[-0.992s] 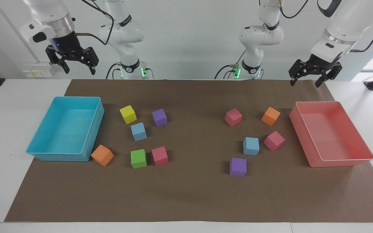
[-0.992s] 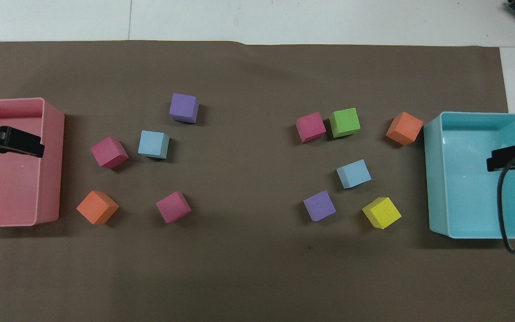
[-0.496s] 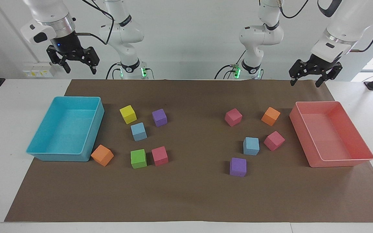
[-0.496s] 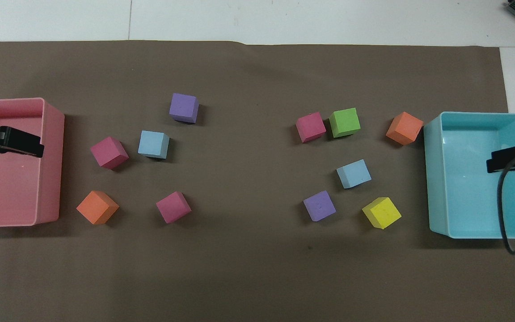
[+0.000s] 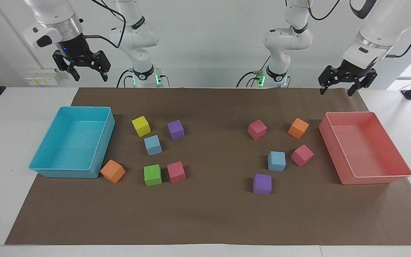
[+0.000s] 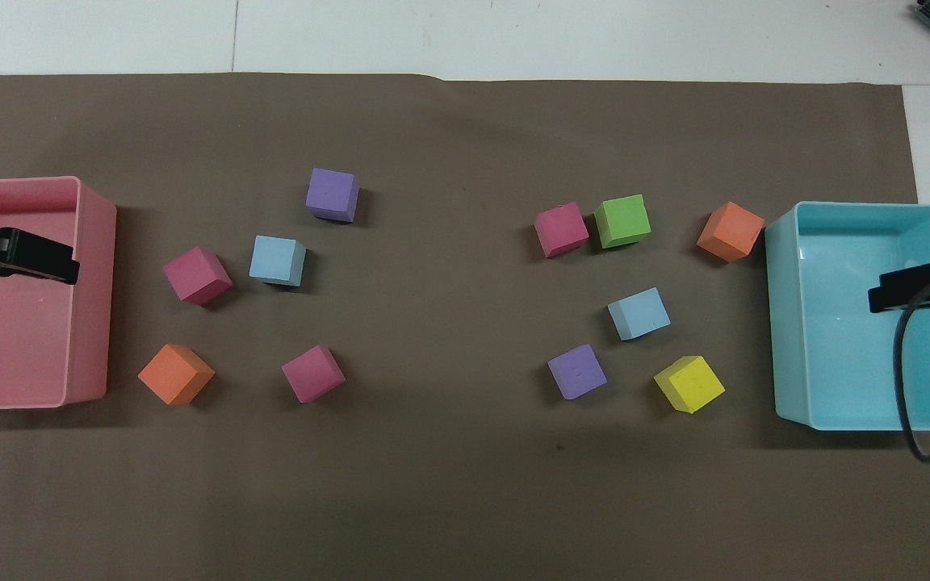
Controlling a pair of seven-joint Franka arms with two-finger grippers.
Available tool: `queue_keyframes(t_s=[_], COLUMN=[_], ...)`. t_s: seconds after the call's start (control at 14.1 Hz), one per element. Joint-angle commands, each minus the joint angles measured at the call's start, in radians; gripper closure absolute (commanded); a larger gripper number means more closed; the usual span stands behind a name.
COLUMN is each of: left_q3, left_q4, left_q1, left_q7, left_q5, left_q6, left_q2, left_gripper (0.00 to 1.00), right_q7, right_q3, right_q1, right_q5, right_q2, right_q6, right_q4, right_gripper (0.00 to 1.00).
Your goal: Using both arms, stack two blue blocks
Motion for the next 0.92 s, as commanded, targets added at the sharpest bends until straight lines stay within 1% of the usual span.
queue_keyframes(t_s=[0.0, 0.57, 0.71, 0.85], left_q3=[-0.003, -0.003, -0.003, -0.003], left_q4=[-0.027, -0.027, -0.027, -0.027], left_q1=[0.003, 0.003, 0.003, 0.003], left_q7=[0.001, 0.001, 0.001, 0.001], left_q5=[-0.009, -0.009, -0.011, -0.011], left_q6=[0.003, 0.003, 0.004, 0.004], left_q2=[-0.028, -0.026, -0.026, -0.026], left_gripper=[0.00, 0.00, 0.00, 0.00], right_q7=[-0.014, -0.027, -0.027, -0.030], right_q3=[0.000, 0.006, 0.008, 0.011], right_q1=[-0.005, -0.002, 0.001, 0.038], right_q5=[-0.005, 0.011, 0.014, 0.015], right_q2=[-0.014, -0.017, -0.029, -0.029], right_q6=[0.016, 0.019, 0.028, 0.074], right_q4=[-0.013, -0.019, -0.081, -0.156], right_gripper=[0.00, 0.00, 0.00, 0.00])
